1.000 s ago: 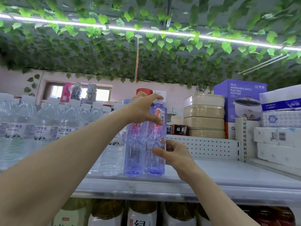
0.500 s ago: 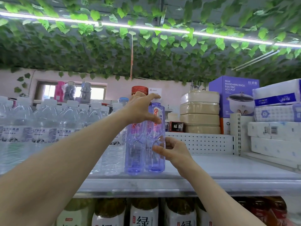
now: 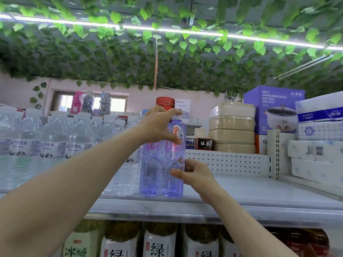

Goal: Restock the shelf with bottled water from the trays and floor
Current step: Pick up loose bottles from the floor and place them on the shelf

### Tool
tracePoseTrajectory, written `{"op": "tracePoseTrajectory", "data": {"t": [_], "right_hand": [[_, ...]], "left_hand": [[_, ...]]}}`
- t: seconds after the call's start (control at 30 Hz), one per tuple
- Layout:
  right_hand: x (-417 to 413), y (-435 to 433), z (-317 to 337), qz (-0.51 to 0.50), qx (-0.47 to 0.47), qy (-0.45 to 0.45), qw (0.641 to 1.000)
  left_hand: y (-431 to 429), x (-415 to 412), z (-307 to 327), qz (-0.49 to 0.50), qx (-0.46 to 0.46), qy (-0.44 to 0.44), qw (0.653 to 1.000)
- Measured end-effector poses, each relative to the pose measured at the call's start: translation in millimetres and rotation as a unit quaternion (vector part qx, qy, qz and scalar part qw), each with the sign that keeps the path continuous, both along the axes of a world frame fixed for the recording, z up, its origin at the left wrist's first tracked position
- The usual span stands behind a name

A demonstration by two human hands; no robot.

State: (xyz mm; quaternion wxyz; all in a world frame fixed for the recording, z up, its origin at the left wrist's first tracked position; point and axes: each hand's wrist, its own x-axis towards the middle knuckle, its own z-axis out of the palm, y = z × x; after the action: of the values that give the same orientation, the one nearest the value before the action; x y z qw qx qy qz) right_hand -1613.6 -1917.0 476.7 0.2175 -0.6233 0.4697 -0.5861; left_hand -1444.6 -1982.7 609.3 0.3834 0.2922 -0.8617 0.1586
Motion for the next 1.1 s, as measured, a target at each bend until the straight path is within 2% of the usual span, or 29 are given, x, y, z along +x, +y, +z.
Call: {"op": "tracePoseTrajectory", "data": {"t": [0.37,0.5,0.6,0.77,0.93,1.1], "right_hand": [[0.1,1.9,-1.5,-0.029,-0.006,0.049,0.998],[-0.6,7.7,4.3,-0.05,0.011,0.09,0.995],[-3.2,13.0,10.8,-0.07,0.036,0.132,0.988],[-12.5,50.5,29.1,-0.16,0.015,0.23,0.96],[-13.8,102.1,41.7,-0.236,0.021,0.356,0.904],[-0.8,173.4,24.9,-0.266,0.035,0.394,0.879]], "left_hand": [[24.9,-2.0,-12.3,0.055,0.019,0.026,0.998],[42.2,-6.5,-24.9,0.112,-0.018,0.038,0.993],[59.9,-8.7,-42.3,0.113,-0.05,0.068,0.99],[90.8,2.4,-70.9,0.112,0.009,0.137,0.984],[127.9,21.0,-98.3,0.094,0.093,0.208,0.969],[181.8,43.2,-132.8,0.084,0.148,0.207,0.963]]}}
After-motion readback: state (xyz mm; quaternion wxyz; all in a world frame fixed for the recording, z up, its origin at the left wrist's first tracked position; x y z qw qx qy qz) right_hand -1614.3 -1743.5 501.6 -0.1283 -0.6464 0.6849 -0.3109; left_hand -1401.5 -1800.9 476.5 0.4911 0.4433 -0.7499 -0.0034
